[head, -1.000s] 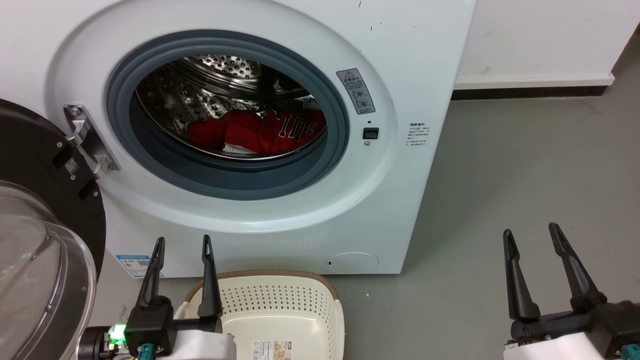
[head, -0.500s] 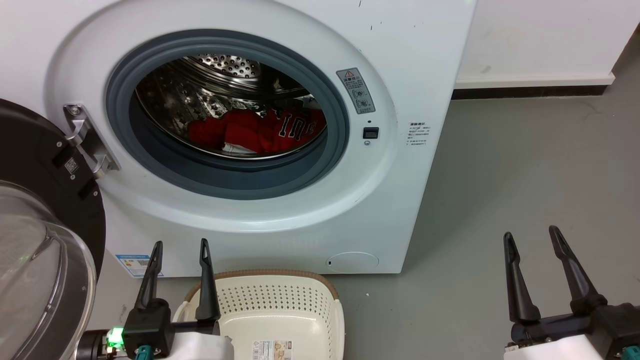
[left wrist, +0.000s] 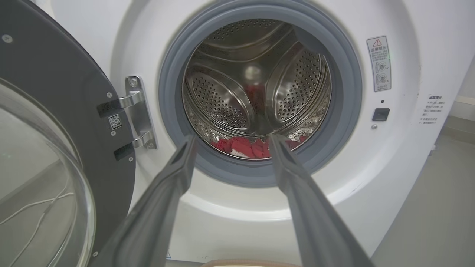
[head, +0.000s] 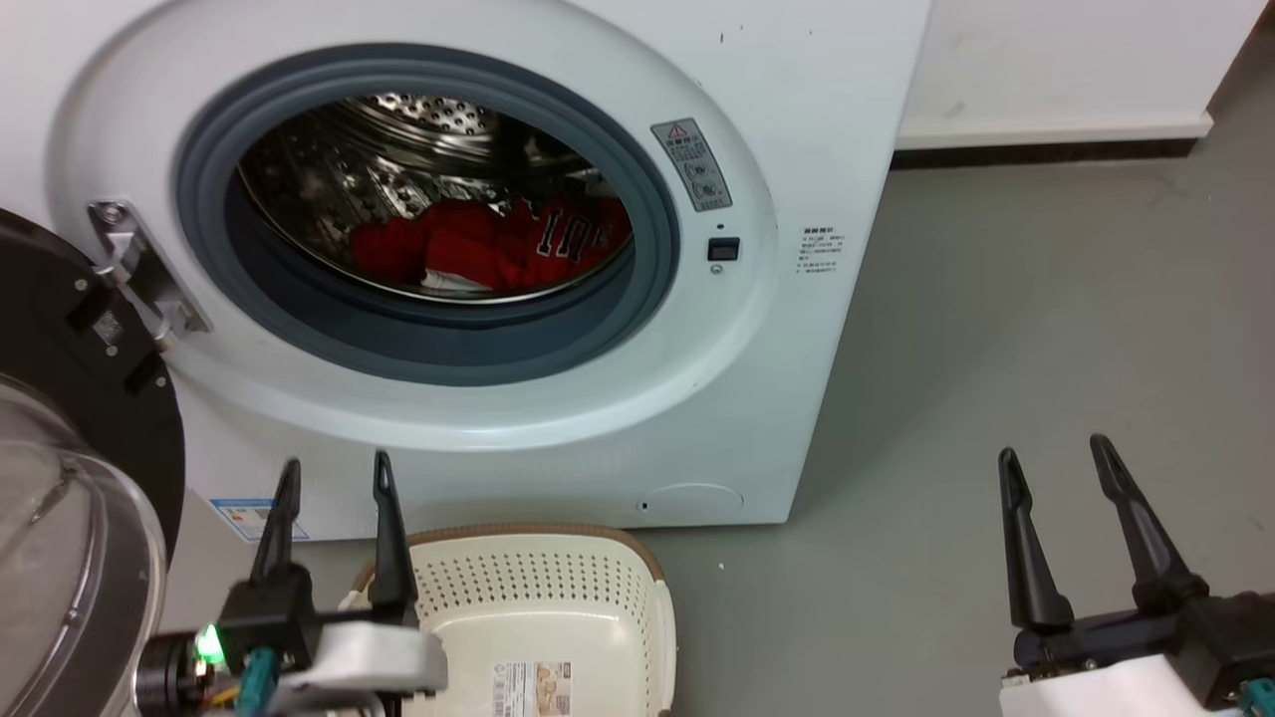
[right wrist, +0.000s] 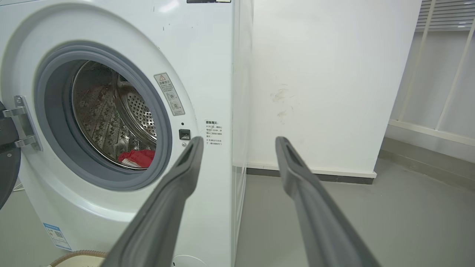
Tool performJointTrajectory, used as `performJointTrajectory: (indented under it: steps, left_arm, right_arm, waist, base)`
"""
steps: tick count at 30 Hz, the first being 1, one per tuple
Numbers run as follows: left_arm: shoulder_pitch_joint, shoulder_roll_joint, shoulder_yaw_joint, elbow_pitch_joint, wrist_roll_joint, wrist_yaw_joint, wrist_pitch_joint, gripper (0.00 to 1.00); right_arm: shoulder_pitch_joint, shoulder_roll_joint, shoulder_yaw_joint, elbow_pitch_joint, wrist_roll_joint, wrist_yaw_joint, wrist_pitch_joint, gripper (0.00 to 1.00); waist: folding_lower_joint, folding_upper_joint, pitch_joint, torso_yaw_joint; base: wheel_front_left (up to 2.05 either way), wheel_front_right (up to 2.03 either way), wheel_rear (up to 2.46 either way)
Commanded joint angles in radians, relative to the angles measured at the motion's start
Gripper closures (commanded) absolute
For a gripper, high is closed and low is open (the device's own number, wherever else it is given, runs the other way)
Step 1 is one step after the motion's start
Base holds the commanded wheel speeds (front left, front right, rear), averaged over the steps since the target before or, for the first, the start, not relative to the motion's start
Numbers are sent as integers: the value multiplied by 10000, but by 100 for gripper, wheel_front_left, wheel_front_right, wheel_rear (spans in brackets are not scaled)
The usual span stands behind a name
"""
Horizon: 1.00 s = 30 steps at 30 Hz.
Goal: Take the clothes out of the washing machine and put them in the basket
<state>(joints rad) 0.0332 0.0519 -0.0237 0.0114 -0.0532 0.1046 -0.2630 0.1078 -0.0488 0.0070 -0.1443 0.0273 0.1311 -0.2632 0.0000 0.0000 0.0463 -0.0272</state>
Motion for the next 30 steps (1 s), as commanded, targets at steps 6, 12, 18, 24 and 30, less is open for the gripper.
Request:
performJointTrajectory:
  steps: [6, 12, 18, 24, 30]
  left_arm:
    - [-1685, 166, 565, 847, -134, -631, -25, 0]
    - [-3887, 806, 1121, 2068, -44, -1074, -26, 0]
    - [-6198, 1668, 1347, 3586, 86, -1384, -26, 0]
    - [-8541, 2488, 1301, 5202, 282, -1509, 50, 0]
    - [-10787, 3264, 1017, 6463, 466, -1751, 1207, 0]
  right_arm:
    - [-639, -22, 50, -179, 96, -7, -25, 0]
    - [-1343, -19, 75, -347, 198, -7, -25, 0]
    - [-2072, -16, 90, -499, 441, -7, -23, 0]
    - [-2648, -14, 106, -694, 748, -7, -23, 0]
    - [-3173, -11, 54, -918, 958, -7, -23, 0]
  waist:
    - [0, 0, 1021, -406]
    - [0, 0, 2260, -913]
    - [0, 0, 3499, -1497]
    - [0, 0, 4636, -1942]
    - [0, 0, 5676, -2207]
  base:
    - [0, 0, 0]
    - [0, 0, 0]
    - [0, 0, 0]
    - [0, 0, 0]
    - [0, 0, 0]
